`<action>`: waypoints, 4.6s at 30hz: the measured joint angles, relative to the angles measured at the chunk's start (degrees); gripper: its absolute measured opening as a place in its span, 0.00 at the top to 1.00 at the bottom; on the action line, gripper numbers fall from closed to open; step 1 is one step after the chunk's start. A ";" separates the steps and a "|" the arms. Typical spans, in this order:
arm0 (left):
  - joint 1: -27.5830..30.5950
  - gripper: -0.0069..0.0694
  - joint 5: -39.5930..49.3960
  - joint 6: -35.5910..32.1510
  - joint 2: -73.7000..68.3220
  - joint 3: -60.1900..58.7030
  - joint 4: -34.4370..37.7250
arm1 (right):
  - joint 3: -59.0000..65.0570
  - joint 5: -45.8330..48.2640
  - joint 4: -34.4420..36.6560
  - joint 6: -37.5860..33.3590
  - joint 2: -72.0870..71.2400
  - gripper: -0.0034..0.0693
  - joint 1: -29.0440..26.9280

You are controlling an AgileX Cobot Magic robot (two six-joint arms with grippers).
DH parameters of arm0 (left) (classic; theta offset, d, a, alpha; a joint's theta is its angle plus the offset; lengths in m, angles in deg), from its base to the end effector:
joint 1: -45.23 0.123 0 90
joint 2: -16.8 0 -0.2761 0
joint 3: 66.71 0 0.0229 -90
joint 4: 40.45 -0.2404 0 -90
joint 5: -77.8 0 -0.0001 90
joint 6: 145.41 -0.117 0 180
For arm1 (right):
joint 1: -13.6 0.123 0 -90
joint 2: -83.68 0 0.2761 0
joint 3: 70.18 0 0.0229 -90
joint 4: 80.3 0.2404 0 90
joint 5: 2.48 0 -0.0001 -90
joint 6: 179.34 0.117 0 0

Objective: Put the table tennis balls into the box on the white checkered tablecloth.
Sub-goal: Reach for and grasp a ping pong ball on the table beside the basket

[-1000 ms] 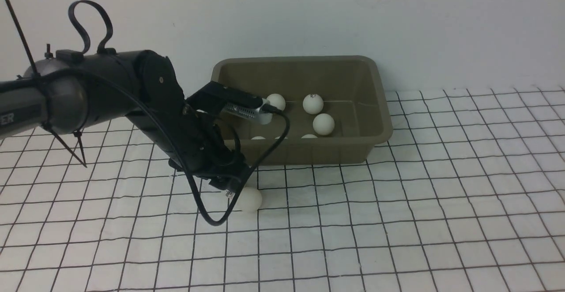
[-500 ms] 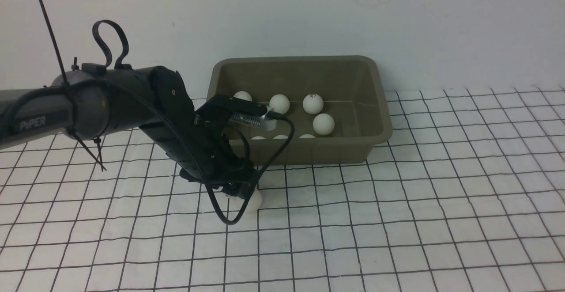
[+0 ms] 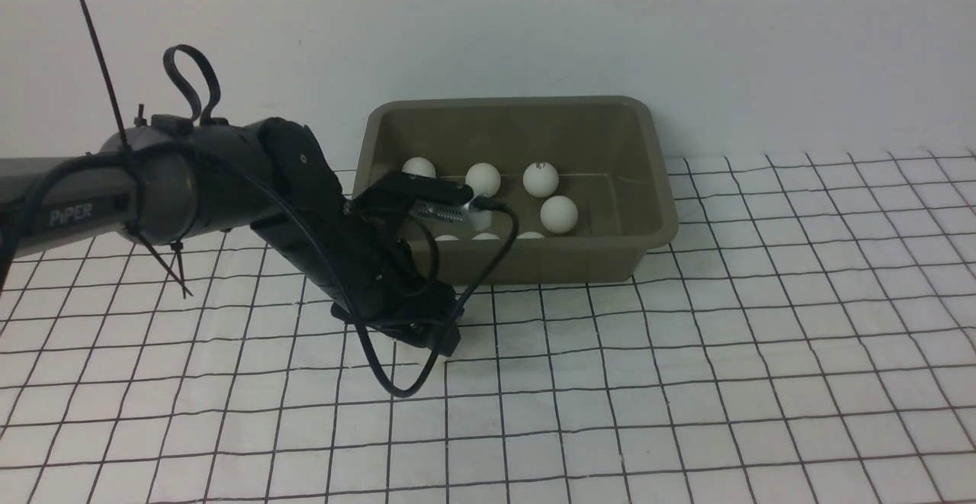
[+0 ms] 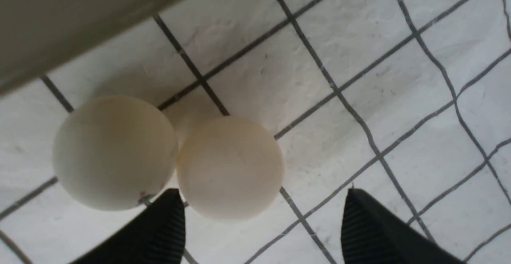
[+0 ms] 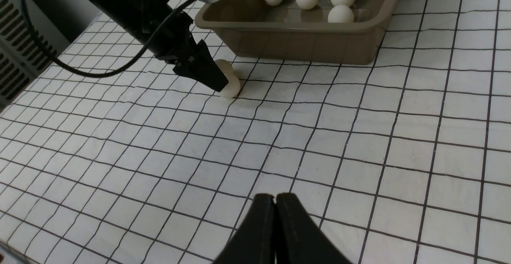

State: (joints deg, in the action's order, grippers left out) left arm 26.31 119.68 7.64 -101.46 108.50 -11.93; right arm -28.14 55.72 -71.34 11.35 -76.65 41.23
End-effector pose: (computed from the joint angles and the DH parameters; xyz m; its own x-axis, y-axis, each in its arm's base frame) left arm 0.3476 -0.1586 0.1492 -0.8580 0.3801 -0.3456 0.4795 0.8339 -0.2732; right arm 0.0297 0.0330 0.2927 -0.5713 -0.0012 -0.8208 -0.4249 0.8560 0.2945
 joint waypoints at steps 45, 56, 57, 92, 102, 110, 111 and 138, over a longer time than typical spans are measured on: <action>-0.05 0.29 2.12 -8.09 -3.78 5.84 7.94 | 0.00 0.00 0.00 0.00 0.00 0.98 0.00; -0.57 0.29 1.48 -13.20 -4.04 6.78 5.77 | 0.00 -0.39 0.00 0.00 0.00 0.98 0.00; -0.88 0.29 1.68 -14.26 -4.09 6.78 5.77 | 0.00 -0.44 0.00 0.00 0.00 0.98 0.00; -1.80 0.29 0.20 -19.01 -6.94 7.42 6.08 | 0.00 -0.68 -0.06 0.00 0.00 0.98 0.00; -1.80 0.29 1.25 -22.43 -6.94 7.42 5.79 | 0.00 -0.68 -0.06 0.00 0.00 0.98 0.00; -1.80 0.29 0.71 -22.43 -6.94 7.42 5.79 | 0.00 -0.68 -0.01 0.00 0.00 0.98 0.00; -1.80 0.29 0.65 -22.45 -6.94 7.42 5.79 | 0.00 -0.68 -0.01 0.00 0.00 0.98 0.00; -2.03 0.29 -2.27 -22.59 -7.31 6.87 6.93 | 0.00 -1.50 1.16 0.00 0.00 0.98 0.00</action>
State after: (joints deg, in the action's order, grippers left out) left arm 24.28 117.41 -14.95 -108.77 115.37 -4.99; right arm -28.14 54.23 -70.18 11.35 -76.65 41.23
